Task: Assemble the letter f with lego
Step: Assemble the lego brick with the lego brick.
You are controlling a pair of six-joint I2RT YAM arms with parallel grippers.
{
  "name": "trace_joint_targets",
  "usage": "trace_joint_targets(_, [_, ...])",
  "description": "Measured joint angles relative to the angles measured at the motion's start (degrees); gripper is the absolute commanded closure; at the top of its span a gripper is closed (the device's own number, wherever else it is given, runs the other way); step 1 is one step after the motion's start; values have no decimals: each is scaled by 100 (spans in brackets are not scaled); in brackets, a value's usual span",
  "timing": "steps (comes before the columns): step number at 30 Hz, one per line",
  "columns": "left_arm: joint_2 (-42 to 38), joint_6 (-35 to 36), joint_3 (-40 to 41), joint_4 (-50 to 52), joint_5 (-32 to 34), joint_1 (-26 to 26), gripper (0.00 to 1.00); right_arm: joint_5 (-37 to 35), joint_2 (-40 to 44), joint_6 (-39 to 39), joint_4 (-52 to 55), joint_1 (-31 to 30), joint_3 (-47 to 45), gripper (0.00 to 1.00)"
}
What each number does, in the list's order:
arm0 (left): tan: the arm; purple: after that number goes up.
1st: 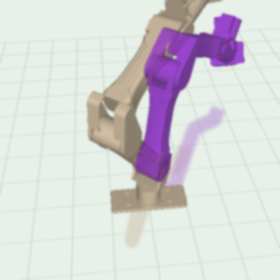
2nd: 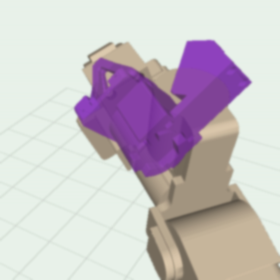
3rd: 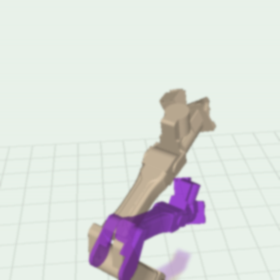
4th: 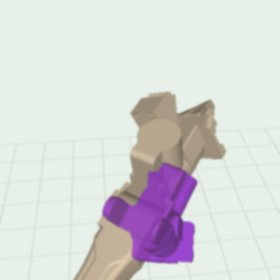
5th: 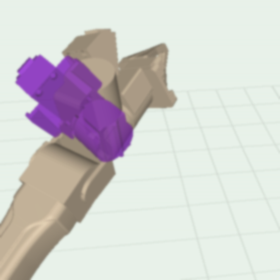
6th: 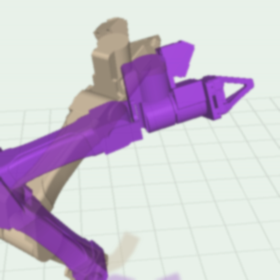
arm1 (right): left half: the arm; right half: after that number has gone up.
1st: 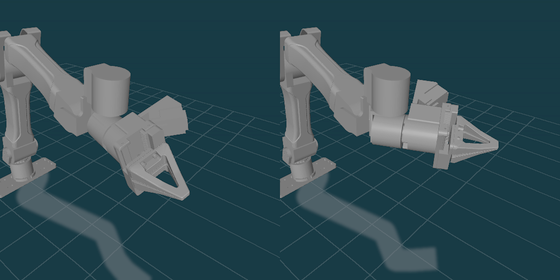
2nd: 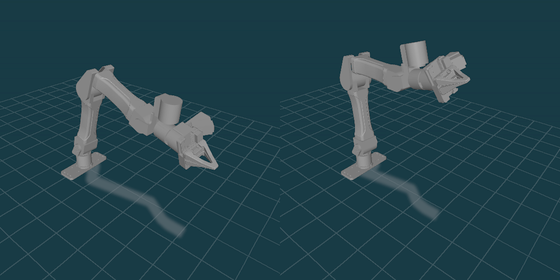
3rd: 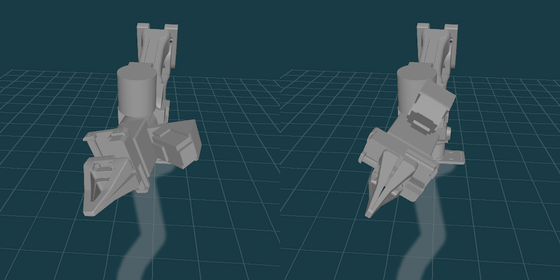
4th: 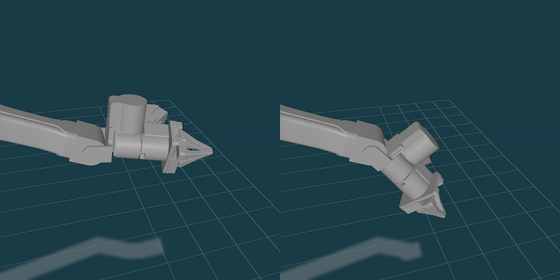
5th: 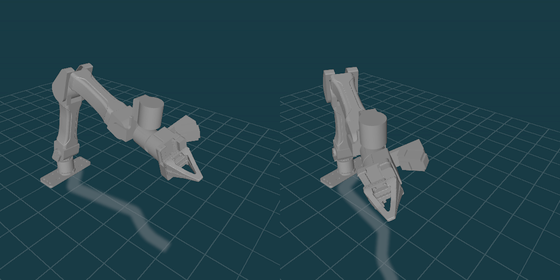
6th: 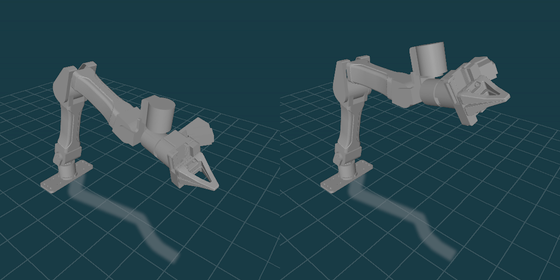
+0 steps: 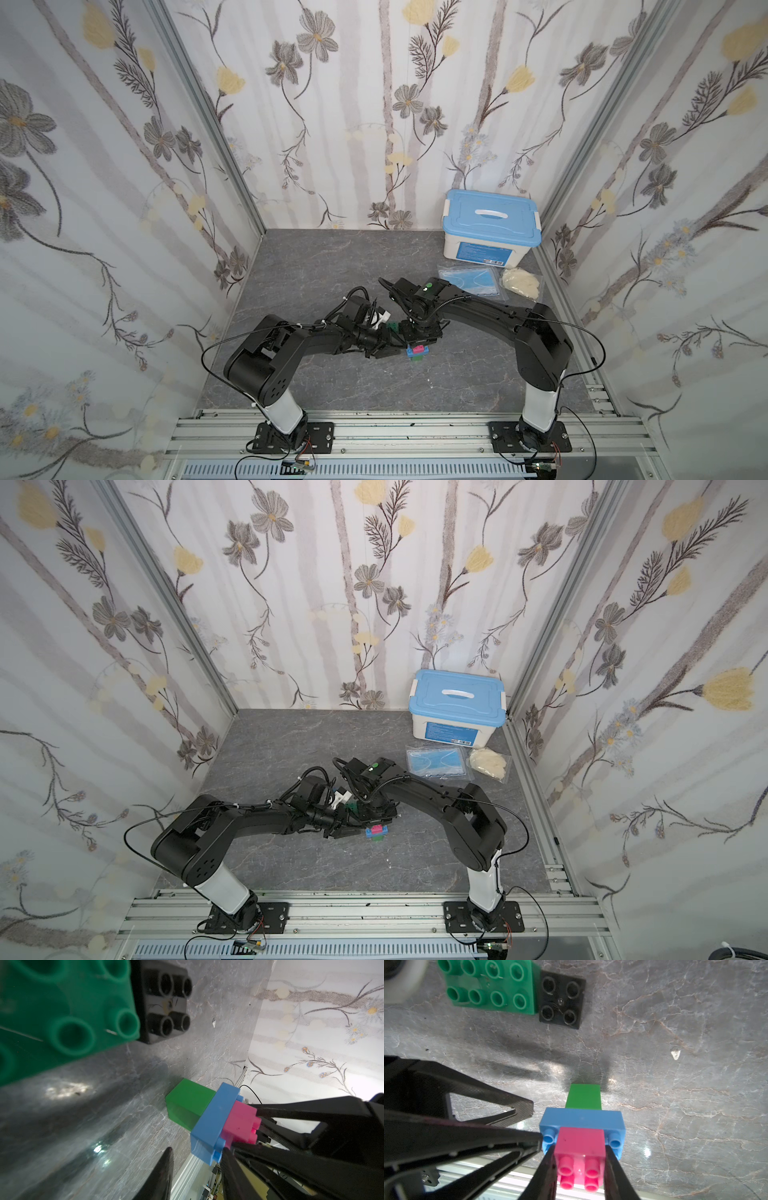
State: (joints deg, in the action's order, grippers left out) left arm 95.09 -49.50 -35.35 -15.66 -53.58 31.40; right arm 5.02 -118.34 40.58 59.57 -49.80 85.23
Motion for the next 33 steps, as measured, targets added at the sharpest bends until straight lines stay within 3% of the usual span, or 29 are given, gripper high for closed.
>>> trace_joint_targets(10, [-22,26,-35,103,24,0,58,39,-9,-13,-2,15,4,93])
trace_joint_targets(19, [-254,304,-136,599,264,0,29,-9,-33,-15,173,15,214,84])
trace_joint_targets(28, [-396,562,-201,1051,503,-11,23,-57,-83,-59,262,4,330,73])
trace_joint_targets(33, [-402,603,-236,1132,579,-28,18,-92,-83,-59,264,4,389,61])
